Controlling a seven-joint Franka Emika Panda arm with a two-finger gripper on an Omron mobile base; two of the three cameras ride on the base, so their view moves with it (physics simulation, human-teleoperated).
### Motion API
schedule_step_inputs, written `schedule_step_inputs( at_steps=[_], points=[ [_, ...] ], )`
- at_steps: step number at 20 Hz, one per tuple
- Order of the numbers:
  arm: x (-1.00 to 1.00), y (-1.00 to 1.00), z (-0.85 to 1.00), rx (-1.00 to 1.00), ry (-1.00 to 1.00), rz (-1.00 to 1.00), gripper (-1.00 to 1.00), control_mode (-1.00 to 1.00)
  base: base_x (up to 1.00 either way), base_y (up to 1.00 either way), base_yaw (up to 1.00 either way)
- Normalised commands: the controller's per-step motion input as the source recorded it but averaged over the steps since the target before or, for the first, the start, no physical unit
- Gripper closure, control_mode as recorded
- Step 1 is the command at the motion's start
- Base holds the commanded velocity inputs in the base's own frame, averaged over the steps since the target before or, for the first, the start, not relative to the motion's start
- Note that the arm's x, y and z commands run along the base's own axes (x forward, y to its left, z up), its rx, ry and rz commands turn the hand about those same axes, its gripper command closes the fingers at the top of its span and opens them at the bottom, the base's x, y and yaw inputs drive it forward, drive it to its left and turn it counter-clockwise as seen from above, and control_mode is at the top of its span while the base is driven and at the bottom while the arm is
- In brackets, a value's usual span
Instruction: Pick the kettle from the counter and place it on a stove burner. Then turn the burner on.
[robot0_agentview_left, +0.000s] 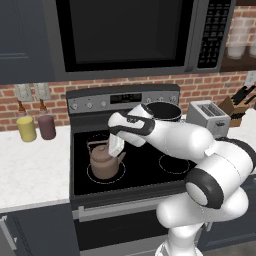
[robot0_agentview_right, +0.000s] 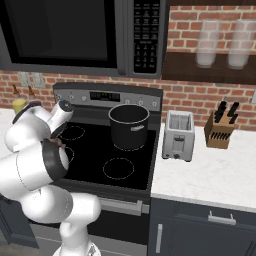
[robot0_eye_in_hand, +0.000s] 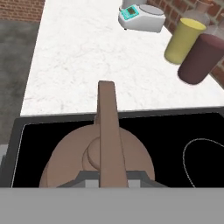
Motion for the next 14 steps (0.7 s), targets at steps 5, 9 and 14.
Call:
schedule_step_inputs(
  at_steps=[5,9,14],
  points=[
    [0.00,0.00,-0.25,0.00,0.02,0.00,1.00,-1.00,0.00,0.00,0.00],
    [0.00,-0.01,-0.25,0.00,0.01,0.00,1.00,-1.00,0.00,0.00,0.00],
    [0.00,-0.01,-0.01,0.00,0.01,0.00,1.00,-1.00,0.00,0.00,0.00]
  ],
)
